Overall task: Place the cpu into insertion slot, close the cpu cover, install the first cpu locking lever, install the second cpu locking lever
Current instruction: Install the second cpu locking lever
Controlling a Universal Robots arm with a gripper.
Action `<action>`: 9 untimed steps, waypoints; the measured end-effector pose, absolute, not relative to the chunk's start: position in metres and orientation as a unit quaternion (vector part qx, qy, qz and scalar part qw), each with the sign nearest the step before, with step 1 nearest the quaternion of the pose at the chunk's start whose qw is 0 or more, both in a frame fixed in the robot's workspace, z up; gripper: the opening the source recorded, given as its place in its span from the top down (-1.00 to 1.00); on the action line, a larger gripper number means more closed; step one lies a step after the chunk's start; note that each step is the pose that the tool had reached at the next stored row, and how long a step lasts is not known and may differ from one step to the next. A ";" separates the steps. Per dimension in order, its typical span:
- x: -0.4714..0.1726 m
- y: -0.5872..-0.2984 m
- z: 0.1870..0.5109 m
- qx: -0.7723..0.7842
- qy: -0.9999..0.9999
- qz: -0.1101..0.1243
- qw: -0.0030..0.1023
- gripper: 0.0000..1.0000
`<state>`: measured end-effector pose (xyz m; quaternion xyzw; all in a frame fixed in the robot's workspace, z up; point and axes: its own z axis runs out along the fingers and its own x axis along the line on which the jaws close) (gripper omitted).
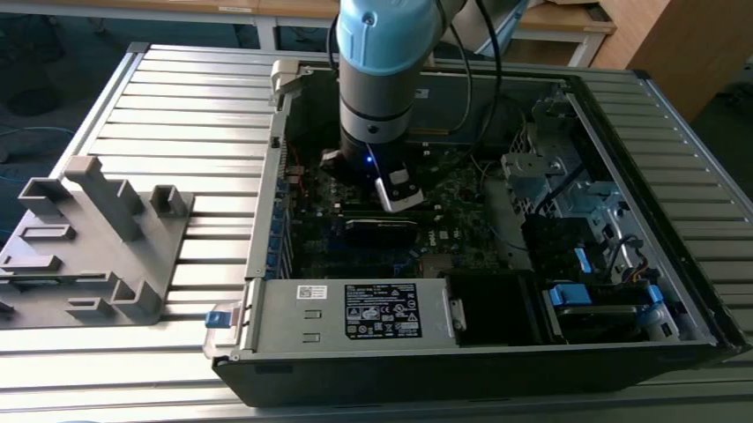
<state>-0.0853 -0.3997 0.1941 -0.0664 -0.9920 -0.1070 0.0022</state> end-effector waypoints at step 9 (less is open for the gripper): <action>-0.088 -0.401 0.194 -0.066 -0.992 -0.108 0.002 0.79</action>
